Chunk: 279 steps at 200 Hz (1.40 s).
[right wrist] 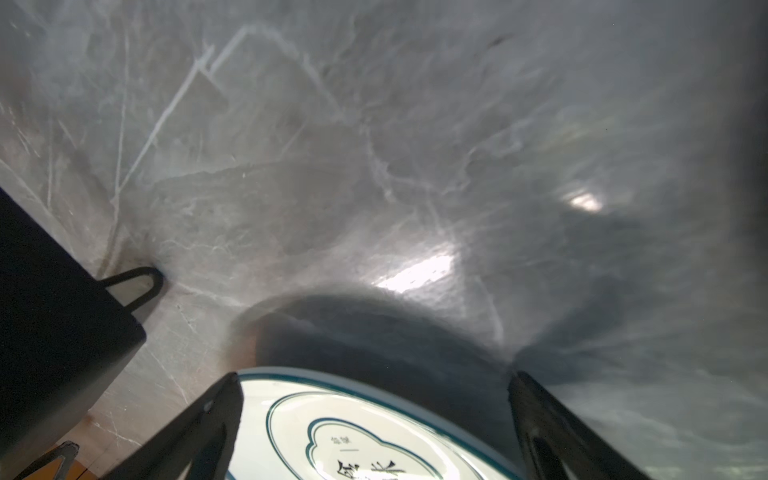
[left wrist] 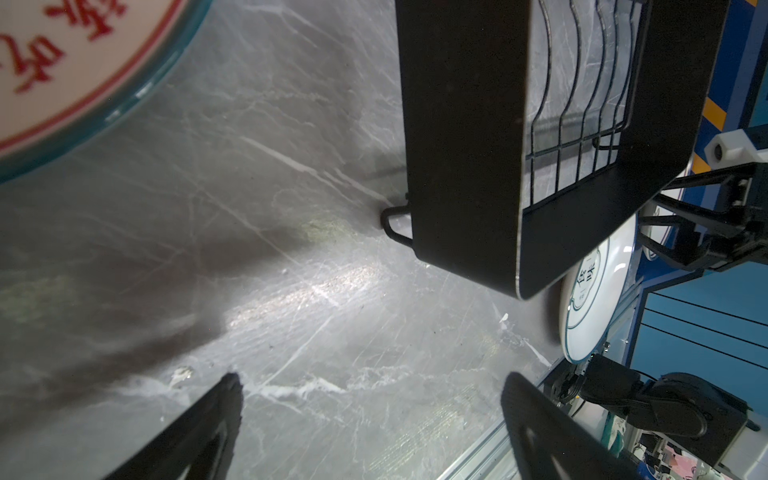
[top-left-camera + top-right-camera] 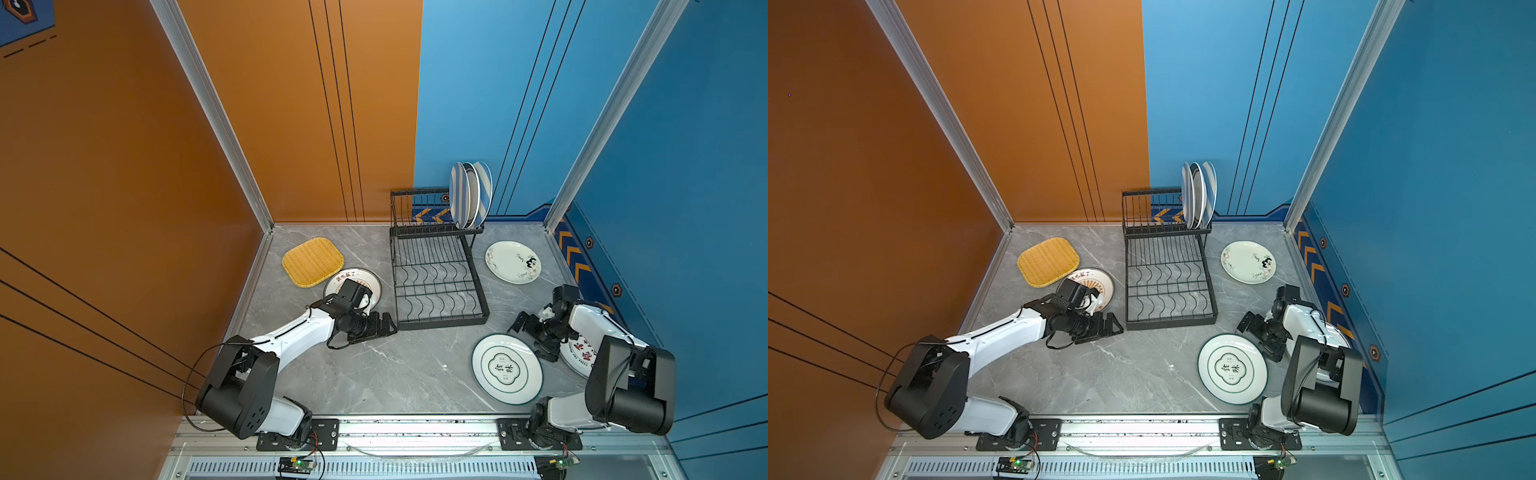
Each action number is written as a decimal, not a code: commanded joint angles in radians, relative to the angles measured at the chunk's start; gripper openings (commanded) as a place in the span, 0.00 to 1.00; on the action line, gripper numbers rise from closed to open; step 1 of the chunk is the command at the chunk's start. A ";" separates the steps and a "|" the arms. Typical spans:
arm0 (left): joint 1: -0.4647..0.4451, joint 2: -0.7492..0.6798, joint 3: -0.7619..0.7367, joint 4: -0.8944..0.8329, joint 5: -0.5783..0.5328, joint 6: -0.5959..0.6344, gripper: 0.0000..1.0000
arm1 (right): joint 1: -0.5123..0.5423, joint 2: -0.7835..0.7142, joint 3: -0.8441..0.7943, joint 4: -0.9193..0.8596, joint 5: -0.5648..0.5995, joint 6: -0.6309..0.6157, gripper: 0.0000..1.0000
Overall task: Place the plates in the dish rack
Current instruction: 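Slide the cloud-emblem plate toward the left gripper with right gripper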
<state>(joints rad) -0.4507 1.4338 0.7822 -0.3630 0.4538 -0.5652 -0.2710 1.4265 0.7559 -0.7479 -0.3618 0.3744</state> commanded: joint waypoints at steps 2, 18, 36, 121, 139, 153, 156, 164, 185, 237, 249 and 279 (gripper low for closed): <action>0.000 -0.021 0.003 -0.013 0.005 0.004 0.98 | 0.080 -0.037 -0.040 0.005 -0.031 0.100 1.00; 0.000 -0.023 -0.002 -0.013 0.008 0.004 0.98 | 0.147 -0.056 -0.069 0.048 -0.041 0.168 1.00; 0.002 -0.025 -0.003 -0.013 0.012 0.006 0.98 | 0.197 -0.092 -0.093 0.096 -0.034 0.238 1.00; 0.012 -0.032 -0.011 -0.016 0.035 0.026 0.98 | 0.182 -0.345 -0.172 -0.095 0.114 0.388 1.00; 0.014 -0.027 -0.009 -0.016 0.041 0.032 0.98 | 0.210 -0.358 -0.193 -0.106 0.108 0.407 1.00; 0.016 -0.024 -0.009 -0.016 0.043 0.035 0.98 | 0.228 -0.367 -0.213 -0.104 0.118 0.422 1.00; 0.016 -0.023 -0.008 -0.016 0.045 0.037 0.98 | 0.231 -0.370 -0.216 -0.101 0.118 0.425 1.00; 0.018 -0.022 -0.006 -0.016 0.046 0.038 0.98 | 0.241 -0.379 -0.227 -0.087 0.113 0.436 1.00; 0.021 -0.023 -0.004 -0.017 0.052 0.043 0.98 | 0.275 -0.393 -0.234 -0.052 0.091 0.461 1.00; 0.026 -0.030 -0.012 -0.022 0.061 0.052 0.98 | 0.471 -0.313 -0.218 0.078 0.020 0.511 1.00; 0.027 -0.033 -0.015 -0.024 0.063 0.054 0.98 | 0.516 -0.280 -0.206 0.105 0.014 0.505 1.00; 0.026 -0.036 -0.021 -0.031 0.072 0.060 0.98 | 0.621 -0.181 -0.155 0.159 -0.002 0.455 1.00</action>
<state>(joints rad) -0.4320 1.4197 0.7776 -0.3641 0.4923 -0.5377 0.2832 1.1721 0.5610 -0.6636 -0.3336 0.8543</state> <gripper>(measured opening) 0.981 0.999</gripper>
